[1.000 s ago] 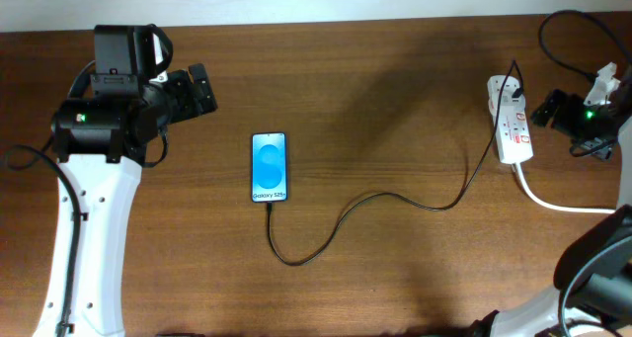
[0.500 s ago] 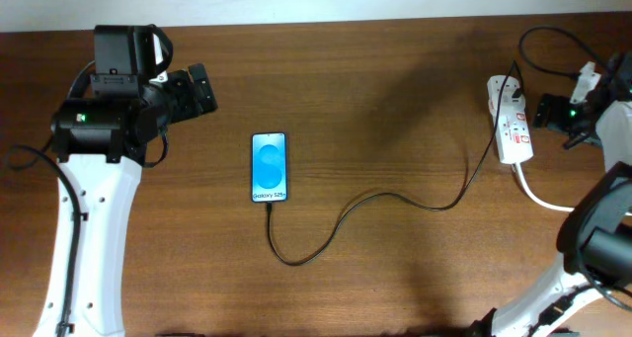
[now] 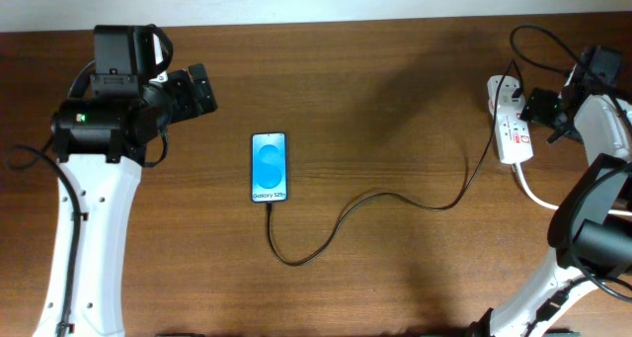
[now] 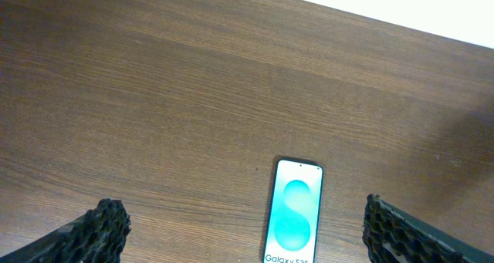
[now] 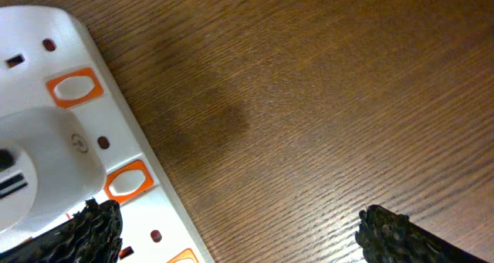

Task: Plug charger to phone and switch on socket
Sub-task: 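Position the right gripper over the power strip's orange switch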

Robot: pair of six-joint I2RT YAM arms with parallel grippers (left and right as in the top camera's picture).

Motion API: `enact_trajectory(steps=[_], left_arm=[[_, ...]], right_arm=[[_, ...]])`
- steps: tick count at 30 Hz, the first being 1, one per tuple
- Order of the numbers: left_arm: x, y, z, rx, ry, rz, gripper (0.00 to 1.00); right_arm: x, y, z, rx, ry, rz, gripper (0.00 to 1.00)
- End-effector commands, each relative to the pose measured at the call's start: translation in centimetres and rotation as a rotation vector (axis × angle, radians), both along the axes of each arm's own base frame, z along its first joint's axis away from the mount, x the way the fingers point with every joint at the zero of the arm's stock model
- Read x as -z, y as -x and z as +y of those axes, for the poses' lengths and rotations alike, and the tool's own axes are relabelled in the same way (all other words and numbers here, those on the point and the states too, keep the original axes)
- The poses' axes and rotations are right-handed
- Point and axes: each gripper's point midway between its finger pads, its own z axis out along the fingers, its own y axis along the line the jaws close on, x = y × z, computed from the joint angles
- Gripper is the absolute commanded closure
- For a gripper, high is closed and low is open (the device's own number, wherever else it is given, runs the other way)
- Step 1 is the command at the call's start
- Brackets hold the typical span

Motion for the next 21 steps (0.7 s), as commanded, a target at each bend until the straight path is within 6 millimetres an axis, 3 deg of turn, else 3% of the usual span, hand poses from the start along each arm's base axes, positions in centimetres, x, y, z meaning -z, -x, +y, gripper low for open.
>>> enact_trajectory(steps=[1, 6, 21], left_arm=[[-0.6, 0.0, 0.4, -0.010, -0.011, -0.016, 0.01], [-0.6, 0.0, 0.4, -0.010, -0.011, -0.016, 0.01], [-0.6, 0.0, 0.4, -0.010, -0.011, -0.016, 0.01]], right_arm=[[0.8, 0.3, -0.5, 0.058, -0.002, 0.010, 0.02], [2.5, 0.3, -0.2, 0.048, -0.026, 0.034, 0.02], [3.1, -0.8, 0.4, -0.015, -0.052, 0.007, 0.02]])
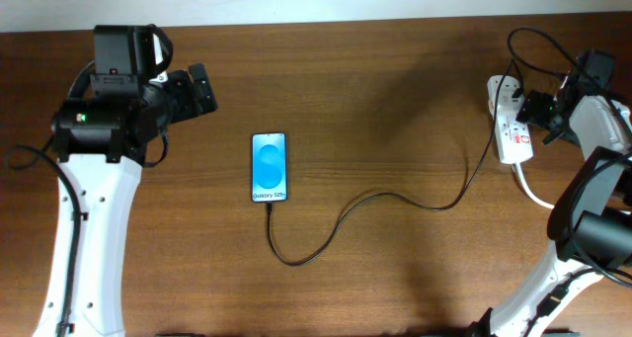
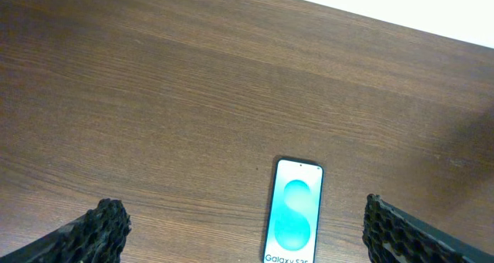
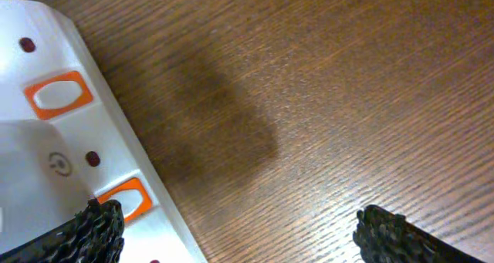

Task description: Plug charger to phone and switch on socket

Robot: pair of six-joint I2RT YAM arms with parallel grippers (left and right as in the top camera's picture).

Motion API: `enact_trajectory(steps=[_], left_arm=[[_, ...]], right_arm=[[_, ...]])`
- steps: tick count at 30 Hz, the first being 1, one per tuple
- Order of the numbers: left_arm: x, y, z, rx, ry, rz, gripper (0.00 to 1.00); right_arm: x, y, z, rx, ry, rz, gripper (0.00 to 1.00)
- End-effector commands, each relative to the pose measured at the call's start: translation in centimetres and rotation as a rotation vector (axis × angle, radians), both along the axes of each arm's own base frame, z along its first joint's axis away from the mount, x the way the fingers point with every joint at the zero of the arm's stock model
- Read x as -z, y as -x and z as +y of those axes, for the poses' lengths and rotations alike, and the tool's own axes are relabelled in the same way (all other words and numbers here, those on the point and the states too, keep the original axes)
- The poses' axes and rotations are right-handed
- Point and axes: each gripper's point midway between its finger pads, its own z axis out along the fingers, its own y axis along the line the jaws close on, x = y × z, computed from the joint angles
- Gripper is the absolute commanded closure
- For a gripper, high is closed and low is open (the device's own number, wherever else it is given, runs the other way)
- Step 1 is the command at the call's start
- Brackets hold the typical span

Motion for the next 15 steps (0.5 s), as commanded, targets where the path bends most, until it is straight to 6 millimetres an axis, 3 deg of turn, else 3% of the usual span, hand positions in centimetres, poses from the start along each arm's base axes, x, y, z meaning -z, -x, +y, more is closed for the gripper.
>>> enact_trajectory(steps=[1, 7, 15], left_arm=[[-0.6, 0.0, 0.4, -0.010, -0.011, -0.016, 0.01], [-0.6, 0.0, 0.4, -0.010, -0.011, -0.016, 0.01], [-0.6, 0.0, 0.4, -0.010, -0.011, -0.016, 0.01]], right_arm=[[1.1, -0.2, 0.4, -0.012, -0.037, 0.002, 0.02], [1.2, -0.3, 0.2, -0.010, -0.039, -0.007, 0.03], [2.7, -0.1, 0.4, -0.011, -0.055, 0.019, 0.02]])
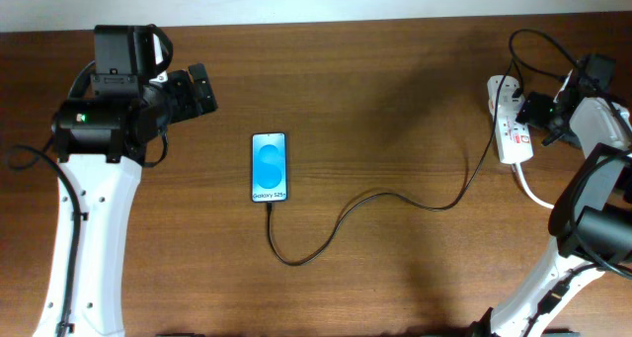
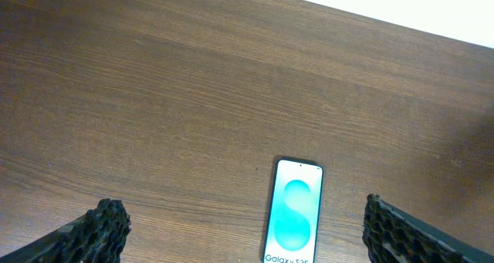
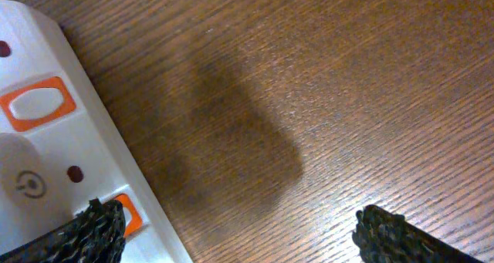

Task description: Plug charger to phone and switch on socket

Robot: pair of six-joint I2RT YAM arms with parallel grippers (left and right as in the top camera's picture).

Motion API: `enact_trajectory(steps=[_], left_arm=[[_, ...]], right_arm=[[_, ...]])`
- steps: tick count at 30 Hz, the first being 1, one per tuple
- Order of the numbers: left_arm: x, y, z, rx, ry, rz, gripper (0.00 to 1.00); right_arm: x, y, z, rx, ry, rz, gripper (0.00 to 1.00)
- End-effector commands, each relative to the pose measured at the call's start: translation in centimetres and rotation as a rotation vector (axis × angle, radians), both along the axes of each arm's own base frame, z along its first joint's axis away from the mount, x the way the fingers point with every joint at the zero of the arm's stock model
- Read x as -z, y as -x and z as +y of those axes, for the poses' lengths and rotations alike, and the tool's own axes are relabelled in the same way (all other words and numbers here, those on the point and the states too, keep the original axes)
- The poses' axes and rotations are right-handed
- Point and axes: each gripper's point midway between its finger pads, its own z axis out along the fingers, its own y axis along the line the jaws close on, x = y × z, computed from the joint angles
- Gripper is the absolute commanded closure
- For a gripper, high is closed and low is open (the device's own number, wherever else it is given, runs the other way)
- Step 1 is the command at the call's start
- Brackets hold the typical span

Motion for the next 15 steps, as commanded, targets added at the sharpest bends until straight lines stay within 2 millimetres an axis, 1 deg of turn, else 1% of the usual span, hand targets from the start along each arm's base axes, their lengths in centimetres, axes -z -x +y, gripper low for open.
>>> enact_trajectory(steps=[1, 4, 6, 15], left_arm=[[-0.6, 0.0, 0.4, -0.009, -0.011, -0.016, 0.01], [-0.6, 0.0, 0.4, -0.009, -0.011, -0.016, 0.00], [-0.6, 0.0, 0.4, -0.009, -0.011, -0.016, 0.00], [-0.6, 0.0, 0.4, -0.009, -0.011, -0.015, 0.01]], right_arm=[[1.4, 0.1, 0.7, -0.016, -0.029, 0.025, 0.02], [1.4, -0.4, 1.9, -0.048, -0.092, -0.004, 0.02], [1.4, -0.6, 2.2, -0.057, -0.110, -0.013, 0.02], [1.7, -0.5, 2.9, -0.069, -0.145, -0.008, 0.03]])
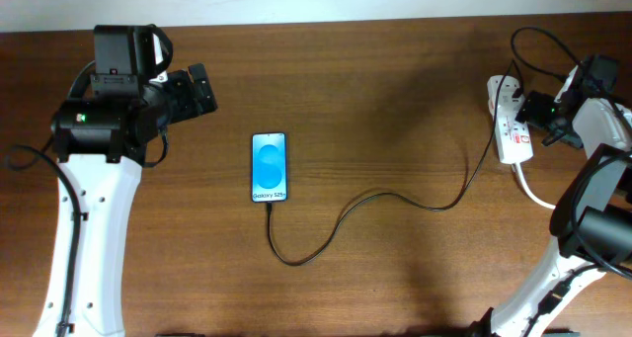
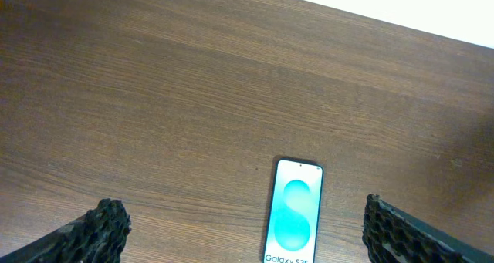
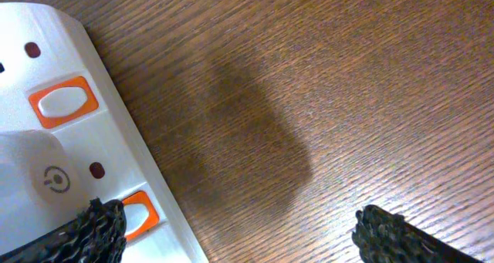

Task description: Plug charger to phone and switch on socket

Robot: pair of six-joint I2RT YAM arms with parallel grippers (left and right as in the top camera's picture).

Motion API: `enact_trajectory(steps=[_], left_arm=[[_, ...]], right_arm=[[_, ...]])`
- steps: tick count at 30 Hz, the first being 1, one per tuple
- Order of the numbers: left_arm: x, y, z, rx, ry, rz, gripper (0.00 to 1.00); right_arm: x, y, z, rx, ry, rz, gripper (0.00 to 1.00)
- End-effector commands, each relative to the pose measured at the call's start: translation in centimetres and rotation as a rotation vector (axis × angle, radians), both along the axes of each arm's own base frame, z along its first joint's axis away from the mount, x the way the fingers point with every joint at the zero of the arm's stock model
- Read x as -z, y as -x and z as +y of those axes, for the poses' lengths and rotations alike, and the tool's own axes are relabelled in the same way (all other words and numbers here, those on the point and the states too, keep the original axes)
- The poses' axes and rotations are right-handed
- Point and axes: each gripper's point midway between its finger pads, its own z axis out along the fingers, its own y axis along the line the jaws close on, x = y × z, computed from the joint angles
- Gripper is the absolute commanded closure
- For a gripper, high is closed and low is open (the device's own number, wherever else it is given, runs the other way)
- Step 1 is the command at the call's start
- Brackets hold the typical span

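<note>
The phone (image 1: 269,167) lies face up mid-table with its screen lit, also in the left wrist view (image 2: 294,214). A black cable (image 1: 375,204) runs from its bottom end to the white power strip (image 1: 510,125) at the far right. My right gripper (image 3: 239,232) hangs open low over the strip's edge (image 3: 69,139), its left fingertip by an orange switch (image 3: 137,214); a second orange switch (image 3: 63,101) and a white plug (image 3: 31,186) show beside it. My left gripper (image 2: 245,230) is open above the table left of the phone, holding nothing.
The wooden table (image 1: 395,100) ends at a pale wall along the back. Black and white cords (image 1: 538,194) loop around the strip near the right arm.
The right gripper shifted slightly over the strip, so more of the strip and its lower orange switch show. The left arm, phone and cable have not moved.
The phone lay lit with the cable in it throughout, and the left gripper stayed open and still. The right gripper hovered open over the strip, drifted toward its edge over the first two moments, and now sits a little further onto it again.
</note>
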Motion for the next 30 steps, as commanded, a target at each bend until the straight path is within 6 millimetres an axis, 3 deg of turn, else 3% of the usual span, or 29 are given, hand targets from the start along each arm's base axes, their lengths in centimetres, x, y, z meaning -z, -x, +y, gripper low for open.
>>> enact_trajectory(steps=[1, 16, 20, 26, 30], left_arm=[[-0.6, 0.0, 0.4, -0.010, -0.011, -0.015, 0.01], [-0.6, 0.0, 0.4, -0.010, -0.011, -0.016, 0.00], [-0.6, 0.0, 0.4, -0.010, -0.011, -0.015, 0.01], [-0.6, 0.0, 0.4, -0.010, -0.011, -0.016, 0.01], [-0.6, 0.0, 0.4, -0.010, -0.011, -0.016, 0.01]], right_arm=[[1.9, 0.0, 2.4, -0.055, -0.087, 0.029, 0.03], [2.4, 0.5, 3.6, -0.082, -0.098, 0.070, 0.03], [2.3, 1.1, 1.5, 0.009, -0.007, 0.101, 0.02], [1.8, -0.1, 0.8, 0.030, 0.019, 0.046, 0.01], [1.6, -1.2, 2.0, -0.008, -0.046, -0.010, 0.02]])
